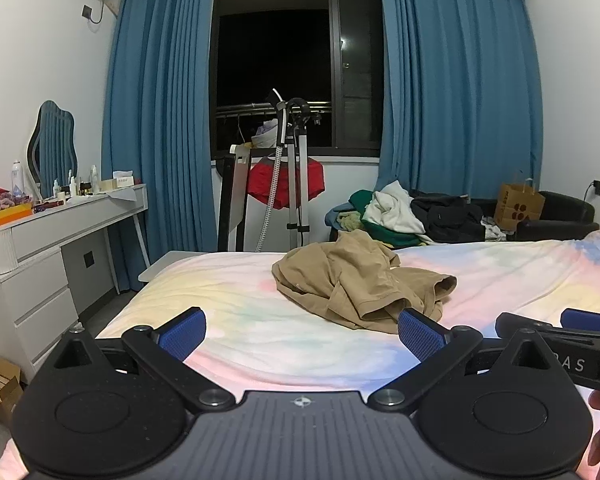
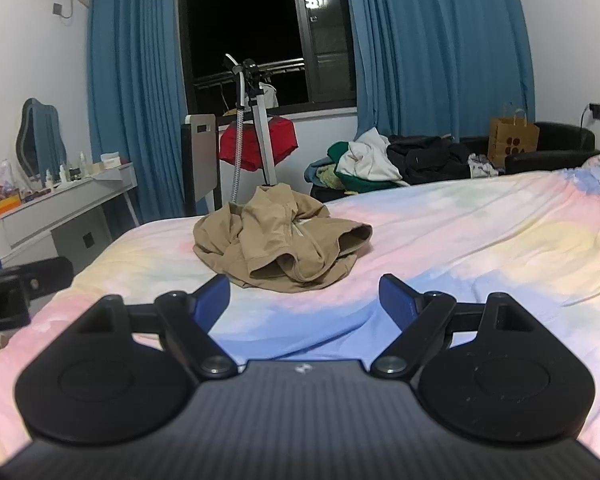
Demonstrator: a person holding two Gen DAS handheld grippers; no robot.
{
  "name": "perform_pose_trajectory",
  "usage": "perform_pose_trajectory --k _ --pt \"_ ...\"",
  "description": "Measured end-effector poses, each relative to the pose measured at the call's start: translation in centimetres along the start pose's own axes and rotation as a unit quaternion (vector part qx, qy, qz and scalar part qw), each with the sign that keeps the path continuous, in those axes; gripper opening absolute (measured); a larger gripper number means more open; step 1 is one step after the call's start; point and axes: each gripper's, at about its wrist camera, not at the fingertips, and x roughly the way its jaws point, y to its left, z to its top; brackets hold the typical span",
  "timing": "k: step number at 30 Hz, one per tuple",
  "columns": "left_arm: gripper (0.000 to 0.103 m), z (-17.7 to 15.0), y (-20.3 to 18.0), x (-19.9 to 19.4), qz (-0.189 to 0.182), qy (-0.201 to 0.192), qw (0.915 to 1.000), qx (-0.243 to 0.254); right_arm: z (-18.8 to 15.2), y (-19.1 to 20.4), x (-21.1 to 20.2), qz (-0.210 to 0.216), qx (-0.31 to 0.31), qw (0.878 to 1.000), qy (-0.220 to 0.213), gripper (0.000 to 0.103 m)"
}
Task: Fold clothes
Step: 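Move both grippers toward the crumpled tan T-shirt on the bed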
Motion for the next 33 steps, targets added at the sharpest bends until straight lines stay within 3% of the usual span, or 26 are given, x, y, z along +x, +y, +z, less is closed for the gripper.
perform_pose_trajectory --k 10,21,33 --pt "0.103 -0.6 1.0 0.3 -0.02 0.007 0.9994 -0.028 -0.1 2.8 -0.7 0.004 -0.031 0.999 -0.012 0.083" --pt "0.103 -1.2 -0.5 1.5 -0.001 0.0 1.0 0.003 0.1 2.4 -0.8 0.008 -0.019 1.0 -0.009 0.083" --pt "0.103 -1.6 -0.3 1.9 -0.008 0.002 1.0 -0.002 0.4 2.2 -1.1 0.008 -0.012 1.0 -0.017 0.083"
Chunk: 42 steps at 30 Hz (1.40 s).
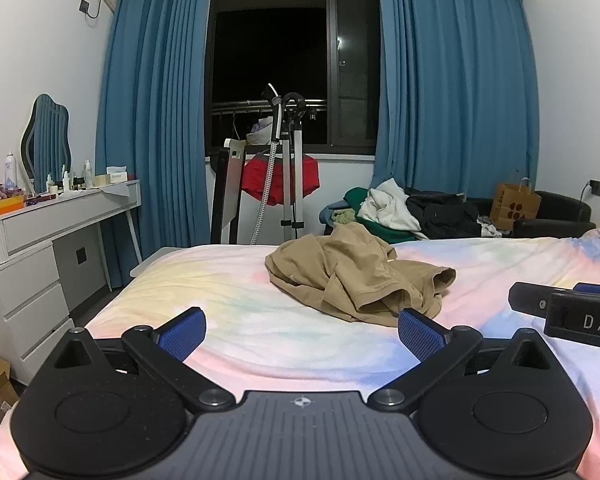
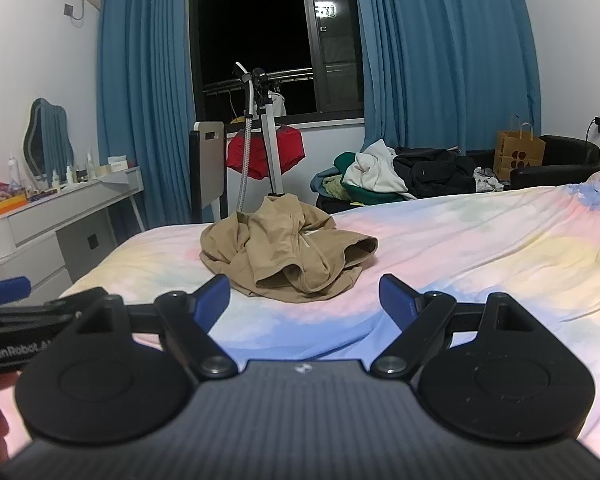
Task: Fold clothes
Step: 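Move both grippers toward the crumpled tan T-shirt on the bed, then grasp the tan T-shirt with the left gripper while the right gripper grasps another edge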
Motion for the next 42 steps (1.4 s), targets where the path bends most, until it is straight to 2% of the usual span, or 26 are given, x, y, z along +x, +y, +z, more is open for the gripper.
perform_pose_trajectory --k 6,21,27,34,37,42 --pt "0.103 -0.2 -0.2 0.0 0.017 -0.007 0.9998 0.004 0.3 -0.2 -0.1 0.0 0.01 1.0 -0.001 0.083" --pt "0.102 -1.1 -0.5 0.6 -0.006 -0.003 1.0 0.005 0.8 -0.9 -0.1 -0.008 0.03 1.0 0.006 0.083" --pt "0.102 -1.9 -1.3 1.1 -0.019 0.003 0.9989 0.044 1.1 -1.2 -0.1 -0.011 0.037 0.999 0.009 0.083" --pt "0.099 -3.3 -4.8 6.2 -0.031 0.031 0.9914 0.124 1.4 -4.4 -0.5 -0.04 0.103 0.993 0.051 0.083" --pt "0.093 -4.4 -6.6 9.5 -0.034 0.044 0.9861 0.157 1.5 -6.0 -0.7 -0.054 0.135 0.987 0.072 0.083" --pt "0.083 -5.5 -9.1 15.5 -0.041 0.063 0.9835 0.165 1.1 -8.6 -0.7 -0.058 0.185 0.978 0.077 0.083"
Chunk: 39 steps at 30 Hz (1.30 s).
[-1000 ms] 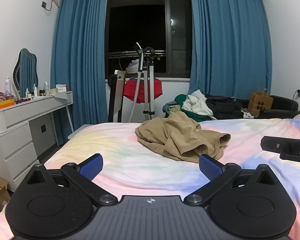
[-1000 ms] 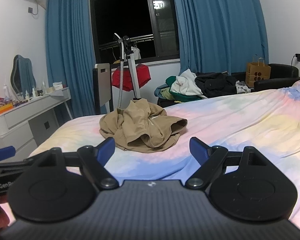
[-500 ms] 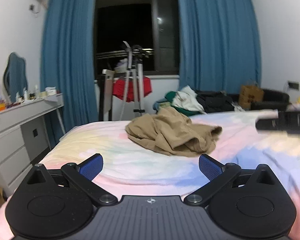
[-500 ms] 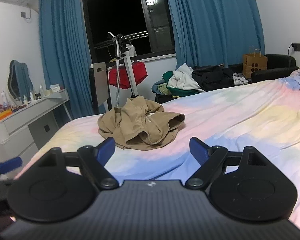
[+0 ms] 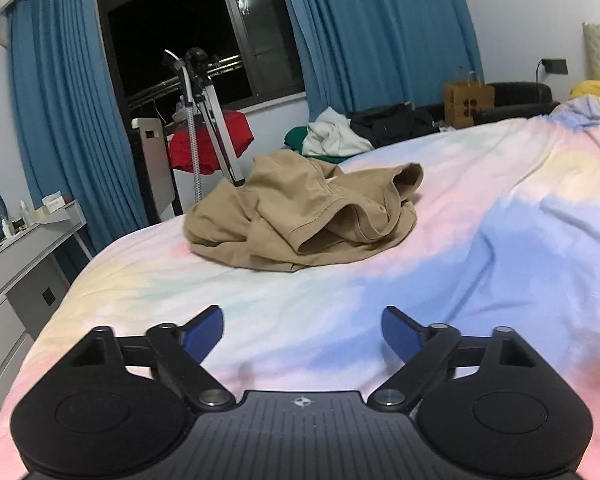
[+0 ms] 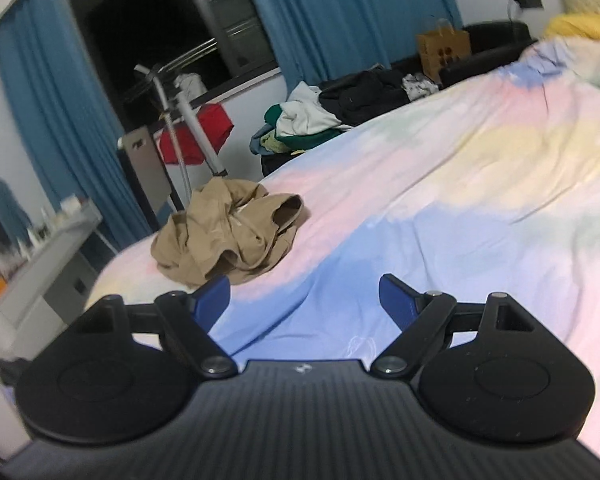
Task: Fold clothes
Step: 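Grasp the tan T-shirt with the left gripper while the right gripper grasps another edge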
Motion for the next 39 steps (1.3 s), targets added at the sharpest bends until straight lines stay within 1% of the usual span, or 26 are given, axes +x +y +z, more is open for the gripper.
perform_pose_trajectory --k 2,5,7,10,12,13,14,15,17,18,21,23,26,30,33,35,36,39 --pt "0.074 0.6 -0.9 2.4 0.011 -0.006 0.9998 0.018 0.0 -0.6 0.3 -0.005 0.006 1.0 0.001 0.083" --pt "0.071 1.5 -2.6 6.0 0.039 -0.018 0.9978 0.051 -0.1 -1.6 0.8 0.004 0.022 1.0 0.01 0.083" --pt "0.069 2.3 -3.5 8.4 0.042 -0.011 0.9971 0.062 -0.2 -2.1 1.3 0.01 0.03 0.999 0.015 0.083" --pt "0.069 3.3 -5.0 11.3 0.044 -0.011 0.9942 0.097 -0.4 -2.8 2.3 0.007 0.034 0.999 0.024 0.083" --pt "0.069 4.2 -5.5 12.8 0.058 -0.018 0.992 0.111 -0.5 -3.2 3.0 0.004 0.037 0.999 0.031 0.083" --pt "0.067 4.7 -5.5 13.6 0.062 -0.022 0.9919 0.109 -0.6 -3.4 3.4 0.003 0.039 0.999 0.034 0.083" --pt "0.056 5.2 -5.4 14.3 0.061 -0.026 0.9923 0.105 -0.7 -3.7 3.7 0.002 0.041 0.998 0.037 0.083" --pt "0.048 5.8 -5.3 14.8 0.059 -0.028 0.9927 0.101 -0.7 -3.9 4.1 0.001 0.042 0.998 0.04 0.083" --pt "0.01 7.0 -4.9 15.5 0.048 -0.026 0.994 0.095 -0.9 -4.3 4.8 -0.001 0.045 0.998 0.046 0.083" --pt "0.005 7.6 -4.7 15.6 0.041 -0.027 0.9947 0.09 -0.9 -4.5 5.1 -0.003 0.047 0.998 0.049 0.083" --pt "0.003 9.3 -3.0 13.5 0.017 -0.06 0.997 0.045 -1.1 -5.2 6.2 -0.006 0.051 0.997 0.059 0.083" --pt "0.003 10.4 -1.1 11.1 0.001 -0.08 0.9968 0.003 -1.2 -5.4 6.6 -0.007 0.054 0.997 0.062 0.083" --pt "0.002 11.8 1.6 7.1 -0.024 -0.104 0.9931 -0.049 -1.2 -5.0 6.3 0.003 0.052 0.998 0.048 0.083" --pt "0.002 12.5 4.5 1.5 -0.043 -0.128 0.9879 -0.076 -0.8 -4.2 5.6 0.019 0.037 0.999 0.018 0.083" --pt "0.002 12.1 6.2 -2.6 -0.054 -0.137 0.9857 -0.082 -0.6 -3.2 4.8 0.032 0.016 0.999 -0.004 0.083" --pt "0.002 10.8 6.9 -4.7 -0.057 -0.141 0.9845 -0.088 -0.7 -2.4 4.2 0.041 -0.003 0.999 -0.012 0.083" --pt "0.002 10.2 7.3 -5.8 -0.059 -0.143 0.9838 -0.091 -0.7 -2.0 3.9 0.05 -0.013 0.999 -0.012 0.084" --pt "0.002 8.3 8.5 -8.9 -0.063 -0.149 0.9817 -0.1 -1.3 0.0 3.3 0.093 -0.045 0.995 0.006 0.084"
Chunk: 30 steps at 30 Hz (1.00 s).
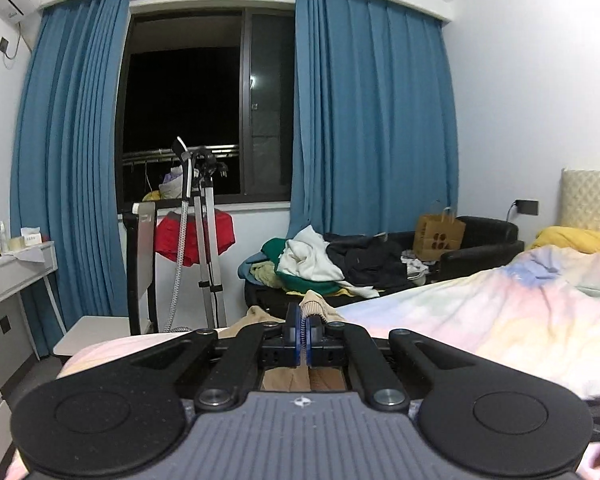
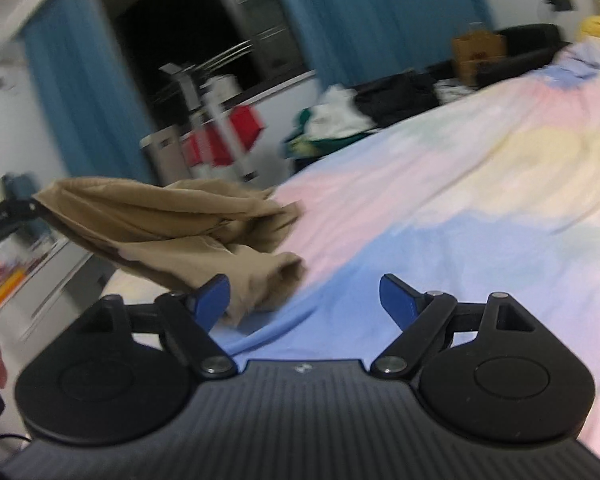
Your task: Fold clothes
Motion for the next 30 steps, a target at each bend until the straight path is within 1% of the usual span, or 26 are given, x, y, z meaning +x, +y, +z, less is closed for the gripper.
perform_pose_trajectory --k 2,5,7,9,11,12,16,18,19,21,23,25,26,27,28,30 --pt "0.002 -0.4 0.6 -2.5 -0.003 -0.004 1.0 -0.006 -0.5 1.8 -0.3 0.031 -0.025 0.999 0.013 0.084" --pt "0.002 -1.1 1.6 -6.1 -0.006 -0.01 0.9998 -0.016 -2.0 5.0 -0.1 0.077 -0.06 0.995 0.036 0.083" --pt "0.002 -1.9 2.2 -7.4 0.0 -0.015 0.9997 -0.02 -3.5 6.9 0.9 0.095 -0.079 0.99 0.061 0.082" --pt "0.002 -2.7 2.8 -7.8 0.007 -0.019 0.9994 -0.028 -4.7 8.1 2.3 0.083 -0.098 0.989 0.074 0.073" --pt "0.002 -3.5 3.5 -7.8 0.016 -0.02 0.9991 -0.034 -5.6 8.8 3.7 0.062 -0.107 0.99 0.072 0.073" --pt "0.002 -4.0 4.0 -7.7 0.02 -0.016 0.9989 -0.039 -5.7 8.9 4.6 0.056 -0.102 0.991 0.073 0.07" --pt "0.002 -6.0 6.1 -6.2 0.036 0.027 0.9973 -0.058 -6.1 8.5 8.2 0.04 -0.071 0.994 0.077 0.064" --pt "0.002 -7.0 7.2 -5.0 0.041 0.061 0.9945 -0.075 -6.9 8.6 10.2 0.022 -0.08 0.992 0.09 0.053" --pt "0.003 -7.6 7.8 -4.4 0.043 0.079 0.9923 -0.084 -7.3 8.7 11.0 0.007 -0.09 0.991 0.096 0.052" --pt "0.003 -8.6 9.1 -3.2 0.048 0.116 0.9867 -0.104 -8.5 8.7 11.9 -0.007 -0.109 0.989 0.102 0.048" --pt "0.003 -9.4 10.3 -2.3 0.057 0.142 0.9813 -0.117 -9.1 9.1 12.0 -0.014 -0.144 0.985 0.098 0.046" --pt "0.003 -10.0 11.5 -1.6 0.057 0.167 0.9758 -0.13 -9.2 9.5 11.8 -0.015 -0.16 0.982 0.095 0.04" --pt "0.003 -10.1 12.0 -1.4 0.054 0.177 0.9732 -0.136 -9.1 9.7 11.8 -0.015 -0.162 0.982 0.094 0.031" --pt "0.004 -10.2 12.3 -1.2 0.05 0.185 0.9715 -0.14 -9.0 9.8 11.7 -0.015 -0.165 0.982 0.092 0.025" --pt "0.005 -10.2 12.7 -1.1 0.047 0.191 0.9702 -0.142 -8.9 9.9 11.4 -0.014 -0.165 0.982 0.09 0.022" --pt "0.013 -9.8 12.8 -1.6 0.044 0.197 0.9706 -0.131 -8.5 10.0 10.9 -0.013 -0.159 0.983 0.09 0.017"
